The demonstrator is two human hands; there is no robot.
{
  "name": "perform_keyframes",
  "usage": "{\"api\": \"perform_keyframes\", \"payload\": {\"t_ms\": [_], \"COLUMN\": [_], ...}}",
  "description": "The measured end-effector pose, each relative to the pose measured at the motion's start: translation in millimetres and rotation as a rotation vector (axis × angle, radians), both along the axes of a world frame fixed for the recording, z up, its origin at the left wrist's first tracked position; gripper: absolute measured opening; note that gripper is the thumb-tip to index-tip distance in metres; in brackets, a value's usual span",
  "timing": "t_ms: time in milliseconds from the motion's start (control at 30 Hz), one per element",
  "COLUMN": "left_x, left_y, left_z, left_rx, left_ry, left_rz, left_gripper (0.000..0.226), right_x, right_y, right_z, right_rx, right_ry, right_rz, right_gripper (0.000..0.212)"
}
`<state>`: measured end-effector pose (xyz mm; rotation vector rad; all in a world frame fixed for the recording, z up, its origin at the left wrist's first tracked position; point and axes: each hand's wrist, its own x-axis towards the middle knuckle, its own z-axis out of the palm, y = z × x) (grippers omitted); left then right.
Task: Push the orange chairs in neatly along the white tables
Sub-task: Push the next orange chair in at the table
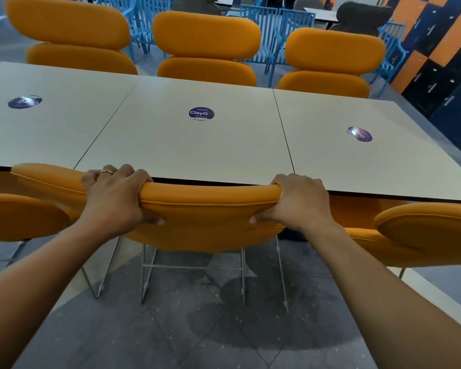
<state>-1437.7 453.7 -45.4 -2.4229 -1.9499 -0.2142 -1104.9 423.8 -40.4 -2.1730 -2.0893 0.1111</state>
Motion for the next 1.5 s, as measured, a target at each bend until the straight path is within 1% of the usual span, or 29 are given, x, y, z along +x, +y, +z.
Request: {"api": "perform_keyframes", "payload": {"t_ms": [133, 233, 433, 500, 733, 900, 1033, 1233, 1367, 1500], "left_x": [-6, -15, -38, -43, -37, -27, -34, -54, -72, -68], "left_y": [2, 2, 10, 9, -11, -28, -23, -2, 6, -4], "left_z": [0, 0, 11, 11, 2, -6, -5, 1, 2, 0], "left_rx": [0.014, 0.0, -0.131, -0.098, 0.022, 0.094, 0.118, 0.082, 0.048, 0.057], "left_ry": [-0.016, -0.011, 0.001, 0.023, -0.047, -0.024, -0.046, -0.05, -0.019, -0.044], "left_rz": [-0.032, -0.044, -0.036, -0.006, -0.007, -0.03, -0.066, -0.083, -0.073, -0.053], "left_gripper": [0.073, 0.074, 0.086, 0.086, 0.071, 0.066, 0.07, 0.076, 0.083, 0.077], "right_x": [-4, -12, -20, -17, -6, 7, 1, -22, -43, -38], "right_y": [-3, -5, -4, -2, 1, 1, -2, 0, -3, -6], "right_z": [1, 1, -2, 0, 1, 5, 4, 6, 0, 1], "right_rx": [-0.033, -0.033, -0.007, -0.017, -0.058, -0.083, -0.047, -0.041, -0.01, -0.037], "right_ry": [-0.02, -0.037, -0.054, -0.055, -0.029, 0.004, 0.029, 0.067, 0.012, 0.012], "right_rz": [-0.016, -0.011, -0.004, 0.006, 0.03, 0.022, -0.003, -0.045, -0.048, -0.037], "right_gripper": [0.087, 0.086, 0.088, 0.086, 0.08, 0.09, 0.09, 0.083, 0.084, 0.079]}}
